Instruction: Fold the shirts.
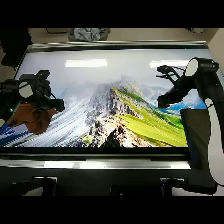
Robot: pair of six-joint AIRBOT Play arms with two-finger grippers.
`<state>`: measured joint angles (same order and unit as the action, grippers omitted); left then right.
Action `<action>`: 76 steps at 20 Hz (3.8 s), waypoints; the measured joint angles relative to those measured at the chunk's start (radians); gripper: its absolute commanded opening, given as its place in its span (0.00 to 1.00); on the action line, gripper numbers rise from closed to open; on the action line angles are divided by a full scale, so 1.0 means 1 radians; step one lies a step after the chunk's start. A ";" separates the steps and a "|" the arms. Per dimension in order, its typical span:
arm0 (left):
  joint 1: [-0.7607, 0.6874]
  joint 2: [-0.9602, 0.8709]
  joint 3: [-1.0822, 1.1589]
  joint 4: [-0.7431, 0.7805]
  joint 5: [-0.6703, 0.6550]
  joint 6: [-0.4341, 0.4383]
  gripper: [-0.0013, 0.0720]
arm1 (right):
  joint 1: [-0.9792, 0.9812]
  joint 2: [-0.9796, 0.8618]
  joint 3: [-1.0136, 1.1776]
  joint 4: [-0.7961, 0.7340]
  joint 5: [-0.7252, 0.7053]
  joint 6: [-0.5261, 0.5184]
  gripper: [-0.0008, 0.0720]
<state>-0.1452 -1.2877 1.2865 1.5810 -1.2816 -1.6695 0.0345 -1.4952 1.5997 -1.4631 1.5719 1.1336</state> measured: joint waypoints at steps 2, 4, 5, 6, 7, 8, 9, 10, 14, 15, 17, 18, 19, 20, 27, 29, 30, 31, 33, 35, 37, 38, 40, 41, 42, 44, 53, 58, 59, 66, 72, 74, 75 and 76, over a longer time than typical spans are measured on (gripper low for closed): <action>0.000 0.000 0.000 0.000 0.000 0.000 1.00 | 0.000 0.000 0.000 0.000 0.000 0.000 0.69; 0.000 0.000 0.000 0.000 0.000 0.000 1.00 | 0.000 0.000 0.000 0.000 0.000 0.000 0.69; 0.000 0.000 0.000 0.000 0.000 0.000 1.00 | 0.000 0.000 0.000 0.000 0.000 0.000 0.69; 0.000 0.000 0.000 0.000 0.000 0.000 1.00 | 0.000 0.000 0.000 0.000 0.000 0.000 0.69; 0.000 0.000 0.000 0.000 0.000 0.000 1.00 | 0.000 0.000 0.000 0.000 0.000 0.000 0.69; 0.000 0.000 0.000 0.000 0.000 0.000 1.00 | 0.000 0.000 0.000 0.000 0.000 0.000 0.69; 0.000 0.000 0.000 0.000 0.000 0.000 1.00 | 0.000 0.000 0.000 0.000 0.000 0.000 0.69; 0.000 0.000 0.000 0.000 0.000 0.000 1.00 | 0.000 0.000 0.000 0.000 0.000 0.000 0.69; 0.000 0.000 0.000 0.000 0.000 0.000 1.00 | 0.000 0.000 0.000 0.000 0.000 0.000 0.69; 0.000 0.000 0.000 0.000 0.000 0.000 1.00 | 0.000 0.000 0.000 0.000 0.000 0.000 0.69; 0.000 0.000 0.000 0.000 0.000 0.000 1.00 | 0.000 0.000 0.000 0.000 0.000 0.000 0.69; 0.000 0.000 0.000 0.000 0.000 0.000 1.00 | 0.000 0.000 0.000 0.000 0.000 0.000 0.69; 0.000 -0.001 0.000 -0.001 0.005 0.000 1.00 | 0.000 0.000 0.000 0.000 0.000 0.000 0.69; 0.000 -0.002 0.000 -0.003 0.014 0.000 1.00 | 0.000 0.000 0.000 0.000 -0.001 0.000 0.69; 0.000 -0.036 -0.003 -0.021 0.137 -0.016 1.00 | 0.000 0.000 0.000 -0.001 -0.037 -0.006 0.69; 0.000 -0.053 -0.003 -0.032 0.181 -0.035 1.00 | 0.000 0.000 0.000 -0.001 -0.068 -0.013 0.69; 0.002 -0.064 -0.002 -0.036 0.221 -0.041 1.00 | 0.000 0.000 0.000 -0.001 -0.088 -0.016 0.69; 0.007 -0.077 0.007 -0.040 0.267 -0.045 1.00 | 0.000 0.000 0.000 0.000 -0.106 -0.017 0.69; 0.038 -0.130 0.071 -0.046 0.352 -0.055 1.00 | 0.000 -0.001 0.000 0.000 -0.135 -0.019 0.70; 0.102 -0.228 0.210 -0.047 0.382 -0.079 1.00 | 0.000 -0.002 0.000 0.004 -0.150 -0.019 0.70; 0.189 -0.358 0.399 -0.047 0.360 -0.122 1.00 | 0.000 -0.002 0.000 0.011 -0.152 -0.019 0.70; 0.243 -0.436 0.512 -0.047 0.323 -0.158 1.00 | 0.000 -0.002 0.000 0.013 -0.151 -0.019 0.70; 0.339 -0.544 0.655 -0.060 0.260 -0.237 1.00 | 0.000 -0.002 0.000 0.018 -0.150 -0.019 0.70; 0.390 -0.584 0.690 -0.092 0.244 -0.278 1.00 | 0.000 -0.002 0.000 0.019 -0.150 -0.019 0.70; 0.434 -0.613 0.700 -0.130 0.241 -0.312 1.00 | 0.000 -0.002 0.000 0.021 -0.151 -0.019 0.70; 0.491 -0.647 0.692 -0.214 0.266 -0.352 1.00 | 0.001 -0.002 0.000 0.028 -0.157 -0.019 0.70; 0.553 -0.777 0.670 -0.315 0.422 -0.415 1.00 | 0.001 -0.002 0.000 0.064 -0.171 -0.019 0.70; 0.555 -0.829 0.669 -0.342 0.501 -0.425 0.06 | 0.001 -0.002 0.000 0.079 -0.157 -0.019 0.70; 0.555 -0.834 0.669 -0.349 0.508 -0.426 0.06 | 0.001 -0.002 0.000 0.081 -0.153 -0.019 0.70; 0.506 -0.695 0.668 -0.389 0.520 -0.251 0.05 | 0.001 0.013 0.000 0.074 -0.134 -0.019 0.69; 0.353 -0.286 0.670 -0.404 0.455 0.060 0.05 | 0.001 0.180 0.000 -0.005 -0.109 -0.023 0.69; 0.286 -0.159 0.669 -0.404 0.404 0.122 0.05 | 0.001 0.268 0.000 -0.024 -0.093 -0.023 0.69; 0.251 -0.108 0.669 -0.404 0.371 0.142 0.05 | 0.001 0.310 0.001 -0.029 -0.087 -0.023 0.69; 0.211 -0.062 0.669 -0.405 0.328 0.157 0.05 | 0.001 0.353 0.001 -0.031 -0.078 -0.023 0.69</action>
<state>0.0662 -1.3499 1.9556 1.1763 -0.9531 -1.5124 0.0357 -1.1419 1.6005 -1.4937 1.4940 1.1107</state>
